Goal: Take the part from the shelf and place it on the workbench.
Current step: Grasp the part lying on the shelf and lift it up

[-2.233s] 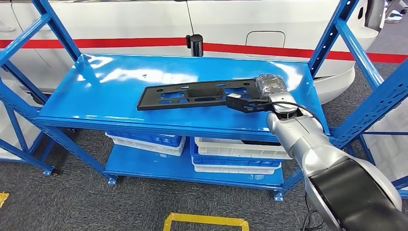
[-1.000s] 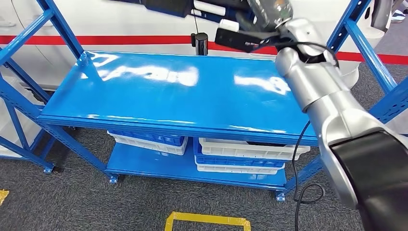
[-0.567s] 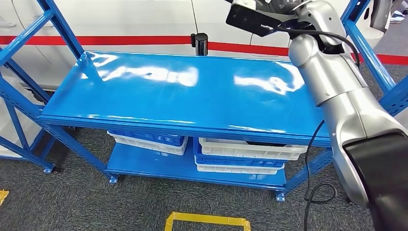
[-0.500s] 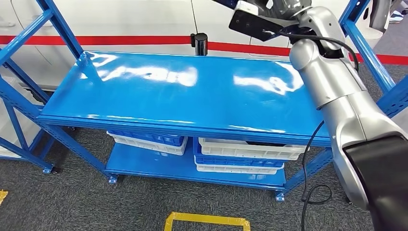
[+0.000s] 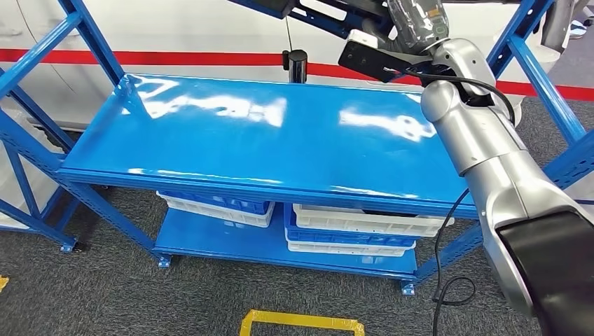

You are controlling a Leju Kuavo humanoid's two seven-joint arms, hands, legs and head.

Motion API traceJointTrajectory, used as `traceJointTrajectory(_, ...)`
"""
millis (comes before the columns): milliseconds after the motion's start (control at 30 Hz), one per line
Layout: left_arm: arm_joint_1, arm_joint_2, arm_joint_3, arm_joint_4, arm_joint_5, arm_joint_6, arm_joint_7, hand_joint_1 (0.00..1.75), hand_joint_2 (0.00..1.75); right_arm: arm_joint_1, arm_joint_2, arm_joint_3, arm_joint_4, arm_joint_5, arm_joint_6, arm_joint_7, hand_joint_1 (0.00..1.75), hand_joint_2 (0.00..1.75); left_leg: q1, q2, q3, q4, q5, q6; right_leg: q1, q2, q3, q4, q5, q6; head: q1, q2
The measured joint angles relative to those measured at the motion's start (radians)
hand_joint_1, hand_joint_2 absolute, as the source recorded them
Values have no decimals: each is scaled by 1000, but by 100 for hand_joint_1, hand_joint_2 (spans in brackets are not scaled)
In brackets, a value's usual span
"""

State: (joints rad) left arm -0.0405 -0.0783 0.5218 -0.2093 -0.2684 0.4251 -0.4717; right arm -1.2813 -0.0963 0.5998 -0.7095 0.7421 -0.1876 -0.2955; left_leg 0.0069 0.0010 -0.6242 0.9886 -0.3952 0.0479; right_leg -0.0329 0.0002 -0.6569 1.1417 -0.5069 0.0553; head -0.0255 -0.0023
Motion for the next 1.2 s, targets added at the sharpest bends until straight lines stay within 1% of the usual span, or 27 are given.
traceJointTrajectory(67,0,1,-1,0,-2,-4,-1,0,175,7,-7,0,0,-16,1,-15,175,175,-1,-3,-6,13,-6,-12,4,-3,55,-97,42,3,0,0)
traceJointTrajectory(133,0,2,-2,1,-3,-7,-2,0,175,17,-14,0,0,-35,2,-40,175,175,-3,-6,-11,22,-7,-23,11,0,62,-106,51,-10,-2,0)
traceJointTrajectory(200,2,3,-2,1,-4,-9,-2,0,175,31,-19,1,-1,-52,2,-75,175,175,0,-6,-16,31,-13,-32,5,1,56,-111,54,-25,-2,0)
traceJointTrajectory(233,3,4,-3,1,-7,-11,-2,0,175,38,-22,2,-3,-65,1,-105,175,175,3,-5,-24,46,-32,-36,2,2,53,-112,59,-33,-3,0)
traceJointTrajectory(267,2,4,-4,1,-11,-13,-2,0,175,46,-26,3,-10,-86,2,-147,175,175,5,-5,-37,82,-65,-41,0,2,49,-113,64,-41,-3,0)
traceJointTrajectory(333,1,5,-7,2,-20,-15,2,0,175,73,-41,4,-38,-139,8,-244,175,175,7,-3,-76,201,-153,-50,4,2,40,-112,72,-52,-5,0)
traceJointTrajectory(367,1,5,-9,2,-22,-15,6,0,175,90,-50,4,-59,-162,11,-283,175,175,7,-3,-92,262,-185,-52,7,1,36,-112,75,-55,-5,0)
traceJointTrajectory(400,1,5,-9,2,-25,-15,11,0,175,108,-59,4,-80,-178,12,-307,175,175,7,-3,-96,298,-201,-52,9,1,31,-112,78,-57,-5,0)
traceJointTrajectory(433,1,5,-10,2,-26,-14,15,0,175,125,-67,4,-100,-186,13,-320,175,175,7,-3,-84,302,-198,-50,11,0,27,-112,83,-58,-5,0)
traceJointTrajectory(467,0,5,-11,3,-28,-14,19,0,175,137,-73,4,-118,-189,13,-325,175,175,7,-4,-52,266,-180,-47,12,1,23,-112,87,-57,-5,0)
traceJointTrajectory(533,-3,6,-13,3,-30,-13,21,0,175,148,-85,3,-146,-190,13,-327,175,175,6,-5,44,132,-142,-37,13,1,15,-112,96,-51,-5,0)
traceJointTrajectory(567,-5,6,-13,3,-32,-13,22,0,175,150,-91,2,-157,-191,13,-325,175,175,3,-6,79,77,-128,-33,14,1,13,-112,101,-46,-4,0)
traceJointTrajectory(600,-7,6,-13,3,-33,-13,22,0,175,150,-95,1,-165,-191,14,-324,175,175,0,-7,99,43,-122,-30,14,0,12,-113,106,-41,-4,0)
traceJointTrajectory(633,-8,7,-13,3,-33,-13,22,0,175,151,-99,1,-172,-192,17,-322,175,175,-5,-8,103,31,-121,-27,14,0,10,-115,113,-33,-4,0)
traceJointTrajectory(700,-9,8,-13,3,-34,-13,22,0,175,156,-109,0,-183,-194,24,-320,175,175,-9,-5,94,22,-102,-16,13,0,5,-118,121,-20,-5,0)
traceJointTrajectory(733,-9,8,-13,4,-34,-13,22,0,175,160,-115,0,-187,-196,27,-320,175,175,-9,-2,87,16,-90,-7,14,0,-5,-108,108,-19,-3,0)
traceJointTrajectory(767,-10,8,-13,4,-34,-14,21,0,175,164,-122,0,-192,-198,29,-321,175,175,-7,0,79,10,-77,2,16,0,-18,-81,80,-23,-2,0)
traceJointTrajectory(800,-10,8,-13,4,-34,-14,20,0,175,169,-128,0,-197,-200,30,-321,175,175,-7,2,69,7,-65,9,16,0,-35,-33,38,-31,-2,0)
traceJointTrajectory(867,-10,8,-13,4,-35,-14,19,0,175,181,-139,0,-205,-201,33,-322,175,175,-8,1,44,8,-45,16,17,0,-66,91,-37,-41,0,0)
traceJointTrajectory(900,-10,8,-14,4,-35,-15,19,0,175,188,-144,0,-208,-201,34,-322,175,175,-9,1,32,8,-36,16,17,0,-69,137,-53,-38,0,0)
traceJointTrajectory(933,-10,7,-14,5,-36,-15,19,0,175,194,-147,0,-209,-200,35,-322,175,175,-9,1,19,9,-27,15,17,0,-58,152,-52,-30,0,0)
traceJointTrajectory(967,-10,6,-14,5,-36,-15,18,0,175,199,-150,0,-210,-198,36,-322,175,175,-9,1,7,12,-19,13,17,0,-30,131,-37,-20,0,0)
traceJointTrajectory(1033,-10,5,-15,6,-37,-15,18,0,175,203,-153,0,-216,-193,38,-322,175,175,-11,2,-17,20,-6,7,18,0,63,10,-9,-9,0,0)
traceJointTrajectory(1067,-11,5,-15,6,-38,-15,18,0,175,203,-153,0,-221,-191,40,-321,175,175,-13,2,-27,24,0,2,21,1,106,-56,-6,-10,-1,0)
traceJointTrajectory(1100,-11,5,-16,6,-39,-15,18,0,175,203,-155,0,-225,-189,41,-320,175,175,-14,2,-35,28,7,-3,25,1,134,-102,-9,-13,-1,0)
traceJointTrajectory(1167,-11,4,-16,6,-43,-15,19,0,175,205,-156,1,-231,-188,43,-318,175,175,-16,2,-44,30,22,-12,30,2,143,-133,-12,-23,-2,0)
traceJointTrajectory(1200,-11,5,-16,6,-44,-15,19,0,175,207,-157,2,-231,-187,43,-317,175,175,-15,0,-47,31,25,-17,23,1,139,-133,-5,-29,-1,0)
